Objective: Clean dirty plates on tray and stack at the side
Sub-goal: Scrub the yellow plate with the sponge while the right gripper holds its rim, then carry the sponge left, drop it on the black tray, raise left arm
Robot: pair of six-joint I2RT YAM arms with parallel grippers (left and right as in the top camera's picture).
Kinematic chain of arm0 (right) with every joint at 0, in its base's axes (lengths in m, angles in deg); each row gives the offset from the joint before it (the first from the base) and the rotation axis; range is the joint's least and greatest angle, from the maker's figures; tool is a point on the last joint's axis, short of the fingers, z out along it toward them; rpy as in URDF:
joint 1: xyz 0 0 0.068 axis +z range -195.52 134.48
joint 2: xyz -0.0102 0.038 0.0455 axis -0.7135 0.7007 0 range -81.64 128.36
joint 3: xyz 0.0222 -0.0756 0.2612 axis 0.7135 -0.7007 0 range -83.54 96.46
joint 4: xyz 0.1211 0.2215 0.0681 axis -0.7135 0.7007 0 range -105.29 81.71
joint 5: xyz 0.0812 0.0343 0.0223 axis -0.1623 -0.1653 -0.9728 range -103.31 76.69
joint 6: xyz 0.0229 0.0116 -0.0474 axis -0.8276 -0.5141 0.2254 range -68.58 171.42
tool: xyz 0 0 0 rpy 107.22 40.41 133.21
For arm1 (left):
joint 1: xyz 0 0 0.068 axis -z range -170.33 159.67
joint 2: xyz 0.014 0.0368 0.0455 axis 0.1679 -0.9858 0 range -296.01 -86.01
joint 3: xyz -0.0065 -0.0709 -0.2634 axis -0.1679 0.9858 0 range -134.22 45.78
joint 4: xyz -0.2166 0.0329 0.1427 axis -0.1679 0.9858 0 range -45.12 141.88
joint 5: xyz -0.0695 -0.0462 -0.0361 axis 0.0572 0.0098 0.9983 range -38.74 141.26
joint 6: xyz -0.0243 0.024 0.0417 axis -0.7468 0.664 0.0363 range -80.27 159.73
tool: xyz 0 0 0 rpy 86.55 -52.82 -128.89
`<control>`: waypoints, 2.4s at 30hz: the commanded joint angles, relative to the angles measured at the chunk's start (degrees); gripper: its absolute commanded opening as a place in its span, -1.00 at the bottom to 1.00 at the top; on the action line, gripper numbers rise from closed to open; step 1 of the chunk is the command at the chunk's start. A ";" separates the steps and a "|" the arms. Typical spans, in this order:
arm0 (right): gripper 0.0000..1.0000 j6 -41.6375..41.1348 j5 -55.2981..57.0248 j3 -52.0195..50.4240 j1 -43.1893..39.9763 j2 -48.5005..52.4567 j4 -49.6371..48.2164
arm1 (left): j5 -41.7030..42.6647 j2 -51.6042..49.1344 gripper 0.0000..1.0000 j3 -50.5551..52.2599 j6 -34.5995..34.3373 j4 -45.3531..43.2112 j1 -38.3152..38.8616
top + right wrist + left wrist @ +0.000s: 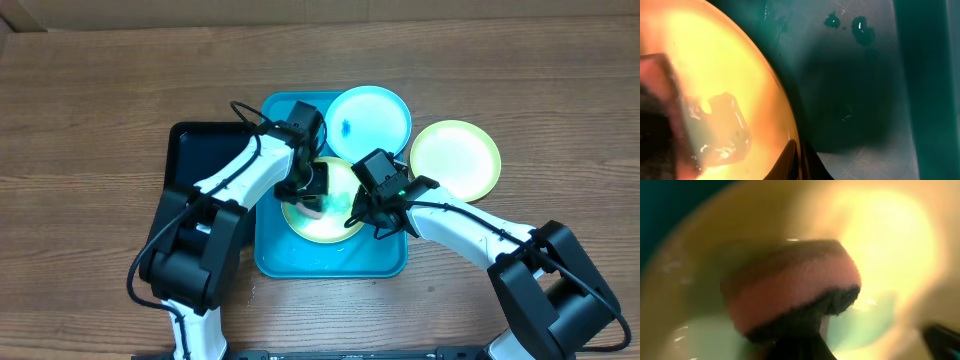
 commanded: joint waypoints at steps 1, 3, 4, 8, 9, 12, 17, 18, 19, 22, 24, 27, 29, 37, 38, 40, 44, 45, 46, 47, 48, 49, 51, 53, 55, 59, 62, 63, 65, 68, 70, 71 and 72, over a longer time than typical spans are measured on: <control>-0.92 0.07 -0.55 0.42 0.31 0.39 -0.55 | 14.40 -6.27 -0.92 2.03 2.43 -0.85 2.36; -0.92 0.07 -0.55 0.42 0.31 0.39 -0.57 | 16.63 -5.97 -0.92 2.01 2.84 -0.70 2.36; -0.92 0.07 -0.55 0.42 0.31 0.39 -0.57 | 18.14 -5.66 -0.92 1.88 3.45 -0.70 2.36; -0.92 0.07 -0.55 0.42 0.31 0.39 -0.50 | 19.32 -2.97 -0.92 0.61 4.24 -0.13 2.25; -0.92 0.07 -0.55 0.42 0.31 0.39 -0.50 | 19.30 -1.99 -0.92 0.20 4.55 0.04 2.25; -0.92 0.07 -0.55 0.42 0.31 0.39 -0.48 | 18.21 2.32 -0.92 -1.27 4.98 0.17 2.25; -0.92 0.07 -0.57 0.42 0.31 0.39 -0.48 | 5.84 10.21 -0.92 -1.86 4.74 0.63 2.25; -0.92 0.07 -0.55 0.42 0.31 0.39 -0.48 | 3.26 10.88 -0.92 -1.86 4.61 0.92 2.27; -0.92 0.07 -0.55 0.42 0.31 0.39 -0.48 | 0.98 11.17 -0.92 -1.86 4.48 1.29 2.27; -0.92 0.07 -0.57 0.42 0.31 0.39 -0.48 | -4.70 10.91 -0.92 -1.66 4.44 2.56 2.27; -0.92 0.07 -0.55 0.42 0.31 0.39 -0.50 | -7.87 10.32 -0.92 -1.46 4.13 3.30 2.27; -0.92 0.07 -0.57 0.42 0.31 0.39 -0.50 | -11.30 8.26 -0.92 -1.25 4.00 3.78 2.27; -0.92 0.07 -0.55 0.42 0.31 0.39 -0.48 | -12.50 6.56 -0.91 -1.25 3.15 3.76 2.27; -0.92 0.07 -0.55 0.42 0.31 0.39 -0.48 | -10.95 -2.62 -0.92 -1.25 0.61 3.76 2.32; -0.92 0.07 -0.57 0.42 0.31 0.39 -0.48 | -9.62 -3.63 -0.92 -1.25 0.66 3.82 2.36; -0.92 0.07 -0.55 0.42 0.31 0.39 -0.48 | -5.73 -5.33 -0.92 -1.25 1.53 4.09 2.36; -0.92 0.07 -0.55 0.42 0.31 0.39 -0.48 | 5.22 -6.51 -0.92 -1.25 6.14 4.28 2.36; -0.92 0.04 -0.57 0.42 0.31 0.39 -0.48 | 7.50 -6.27 -0.92 -1.27 7.13 4.26 2.36; -0.92 0.07 -0.57 0.42 0.31 0.39 -0.48 | 9.66 -5.99 -0.92 -1.29 7.96 4.17 2.36; -0.92 0.07 -0.57 0.42 0.31 0.39 -0.48 | 11.37 -5.64 -0.91 -1.33 8.50 4.20 2.36; -0.92 0.07 -0.55 0.42 0.31 0.39 -0.48 | 13.57 -5.16 -0.92 -1.38 9.27 4.24 2.25; -0.92 0.07 -0.55 0.42 0.31 0.39 -0.46 | 15.76 -4.44 -0.92 -1.44 9.68 4.37 2.05; -0.92 0.07 -0.55 0.42 0.31 0.39 -0.46 | 18.40 -2.82 -0.92 -1.68 9.70 4.87 1.60; -0.91 0.07 -0.55 0.42 0.31 0.39 -0.44 | 18.93 0.00 -0.92 -2.12 9.92 5.49 0.79; -0.91 0.09 -0.55 0.42 0.31 0.39 -0.42 | 18.69 3.21 -0.92 -2.25 10.67 5.75 -0.35; -0.91 0.07 -0.55 0.42 0.31 0.39 -0.26 | 14.67 10.38 -0.92 -2.34 11.17 7.04 -4.68; -0.91 0.07 -0.55 0.42 0.31 0.39 -0.26 | 6.99 14.97 -0.92 -2.34 11.15 9.44 -9.35; -0.90 0.07 -0.55 0.42 0.31 0.39 -0.26 | 2.56 16.79 -0.92 -2.34 11.17 11.04 -12.24; -0.91 0.07 -0.55 0.42 0.31 0.39 -0.26 | -2.05 17.99 -0.92 -2.34 11.15 12.79 -15.43; -0.91 0.07 -0.55 0.42 0.31 0.39 -0.28 | -8.76 18.29 -0.92 -2.34 11.15 14.67 -19.98; -0.91 0.07 -0.55 0.42 0.31 0.39 -0.31 | -13.99 17.70 -0.92 -2.25 11.10 15.21 -23.82; -0.91 0.07 -0.55 0.42 0.31 0.39 -0.31 | -15.08 17.44 -0.92 -2.25 11.10 15.15 -24.87; -0.91 0.07 -0.55 0.42 0.31 0.39 -0.28 | -15.96 17.11 -0.92 -2.25 11.13 14.88 -25.79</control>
